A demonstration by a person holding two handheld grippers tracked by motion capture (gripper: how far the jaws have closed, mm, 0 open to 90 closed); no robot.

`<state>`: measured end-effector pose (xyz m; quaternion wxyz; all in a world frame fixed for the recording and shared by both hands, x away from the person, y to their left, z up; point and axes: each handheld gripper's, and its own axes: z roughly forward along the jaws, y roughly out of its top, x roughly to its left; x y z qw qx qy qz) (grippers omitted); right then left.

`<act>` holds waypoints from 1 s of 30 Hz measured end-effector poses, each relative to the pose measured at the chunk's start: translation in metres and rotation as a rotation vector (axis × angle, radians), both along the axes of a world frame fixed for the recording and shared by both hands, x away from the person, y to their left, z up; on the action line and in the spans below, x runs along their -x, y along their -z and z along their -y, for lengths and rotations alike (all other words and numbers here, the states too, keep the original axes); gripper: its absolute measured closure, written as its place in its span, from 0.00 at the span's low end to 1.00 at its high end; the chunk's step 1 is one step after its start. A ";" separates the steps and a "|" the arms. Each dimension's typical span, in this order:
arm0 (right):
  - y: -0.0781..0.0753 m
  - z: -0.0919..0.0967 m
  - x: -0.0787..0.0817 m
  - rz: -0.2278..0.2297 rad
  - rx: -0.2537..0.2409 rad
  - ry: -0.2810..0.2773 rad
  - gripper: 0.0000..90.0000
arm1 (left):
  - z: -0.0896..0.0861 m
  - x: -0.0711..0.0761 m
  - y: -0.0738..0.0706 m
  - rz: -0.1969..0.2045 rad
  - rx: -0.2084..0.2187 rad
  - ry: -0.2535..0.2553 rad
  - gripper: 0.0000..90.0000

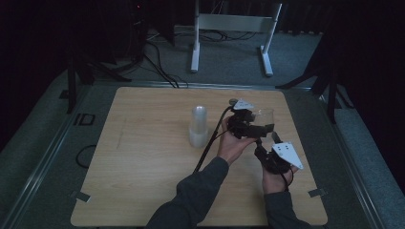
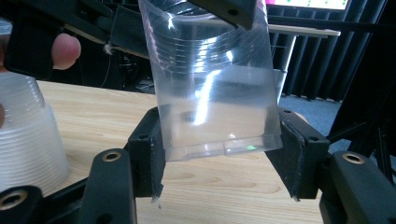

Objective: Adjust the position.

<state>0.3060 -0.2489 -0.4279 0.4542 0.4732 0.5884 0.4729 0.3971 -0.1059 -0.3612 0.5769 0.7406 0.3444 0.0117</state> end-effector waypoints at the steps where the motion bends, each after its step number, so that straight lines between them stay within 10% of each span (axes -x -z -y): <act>1: 0.000 0.000 0.000 -0.001 -0.001 0.000 0.46 | 0.001 -0.001 0.000 -0.005 0.007 0.000 0.19; 30: -0.001 0.002 -0.001 0.000 -0.008 -0.009 0.46 | -0.002 0.005 -0.001 0.028 0.073 -0.015 0.32</act>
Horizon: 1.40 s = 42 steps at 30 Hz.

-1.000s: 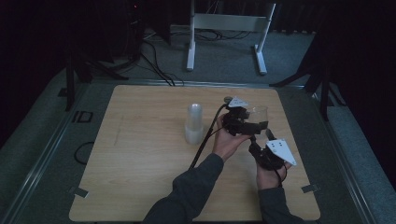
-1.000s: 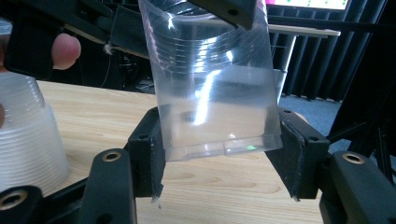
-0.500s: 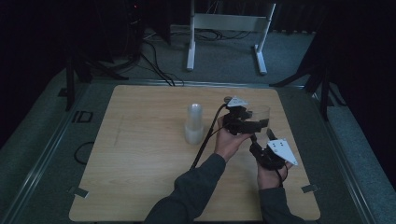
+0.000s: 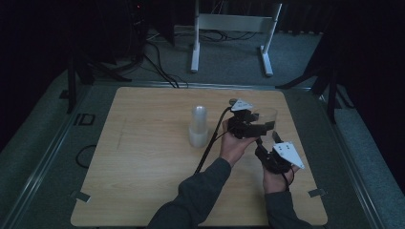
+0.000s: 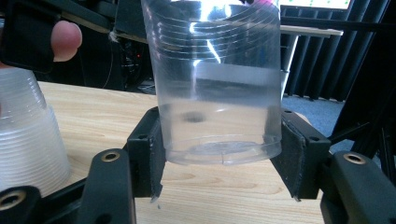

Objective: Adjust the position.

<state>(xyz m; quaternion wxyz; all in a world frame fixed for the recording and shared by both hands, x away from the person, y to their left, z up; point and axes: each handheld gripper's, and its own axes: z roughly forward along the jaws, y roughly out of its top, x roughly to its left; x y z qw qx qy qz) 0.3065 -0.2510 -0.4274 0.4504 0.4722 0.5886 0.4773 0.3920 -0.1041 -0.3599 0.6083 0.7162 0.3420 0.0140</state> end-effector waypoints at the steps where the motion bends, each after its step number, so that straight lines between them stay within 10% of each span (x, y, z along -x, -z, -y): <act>1: 0.000 0.000 0.000 0.002 0.000 0.000 0.46 | 0.000 0.000 0.000 -0.004 0.007 0.000 0.31; 20: 0.000 0.000 -0.001 -0.003 0.001 -0.046 0.41 | 0.004 0.000 0.001 0.019 -0.003 0.004 0.33; 34: -0.002 0.005 -0.010 -0.070 -0.025 -0.099 0.42 | 0.011 0.008 0.005 0.116 -0.141 -0.004 0.33; 42: 0.001 0.004 -0.008 -0.064 -0.026 -0.095 0.46 | 0.009 0.007 0.007 0.085 -0.084 -0.010 0.28</act>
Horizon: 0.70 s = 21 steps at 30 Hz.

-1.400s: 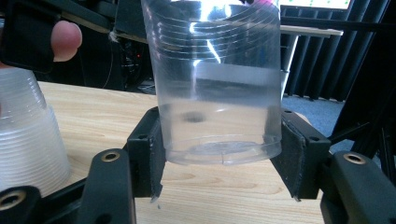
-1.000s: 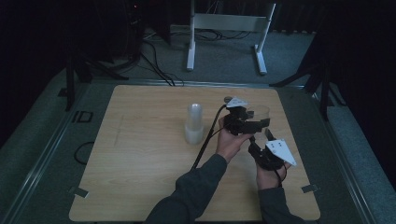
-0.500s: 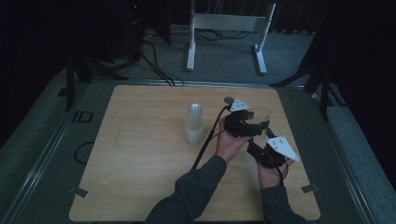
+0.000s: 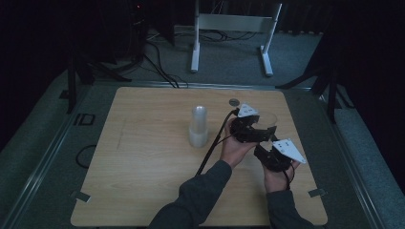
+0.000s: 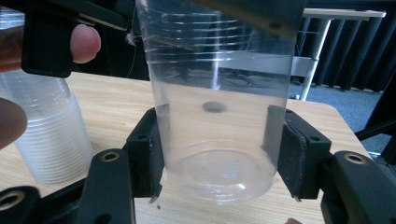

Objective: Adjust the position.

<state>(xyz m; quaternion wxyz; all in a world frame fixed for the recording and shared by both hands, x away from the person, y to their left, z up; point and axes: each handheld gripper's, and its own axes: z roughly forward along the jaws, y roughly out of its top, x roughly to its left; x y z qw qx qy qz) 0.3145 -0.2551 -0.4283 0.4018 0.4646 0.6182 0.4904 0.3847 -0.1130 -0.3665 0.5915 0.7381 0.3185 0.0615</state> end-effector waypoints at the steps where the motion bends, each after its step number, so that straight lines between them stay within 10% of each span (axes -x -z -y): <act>1: 0.000 0.000 0.001 -0.001 -0.007 0.001 0.46 | 0.000 0.000 0.000 -0.005 0.008 -0.001 0.28; 21: 0.000 0.002 -0.001 -0.025 -0.047 -0.032 0.40 | 0.000 0.005 -0.001 0.063 -0.001 -0.011 0.33</act>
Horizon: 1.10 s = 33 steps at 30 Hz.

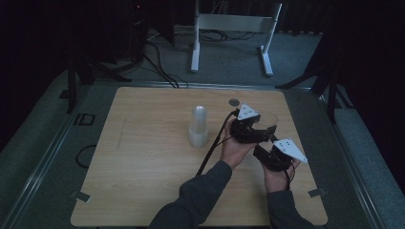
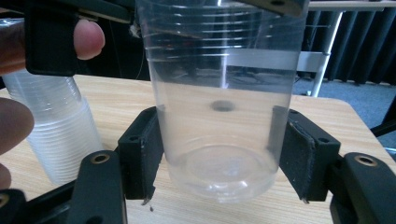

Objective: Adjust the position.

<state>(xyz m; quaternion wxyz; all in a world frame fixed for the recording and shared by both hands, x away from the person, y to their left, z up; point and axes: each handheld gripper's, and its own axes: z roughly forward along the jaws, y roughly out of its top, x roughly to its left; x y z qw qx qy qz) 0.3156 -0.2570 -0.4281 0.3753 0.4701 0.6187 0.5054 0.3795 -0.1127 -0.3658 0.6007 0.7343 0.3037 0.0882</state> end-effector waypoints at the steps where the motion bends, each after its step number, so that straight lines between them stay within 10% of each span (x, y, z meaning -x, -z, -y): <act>1: 0.000 0.000 0.000 0.000 -0.001 0.001 0.39 | 0.000 0.000 0.000 0.002 -0.001 -0.002 0.33; 33: 0.001 0.006 0.007 0.010 0.014 0.009 0.37 | -0.017 -0.006 0.011 0.064 -0.086 -0.121 0.34</act>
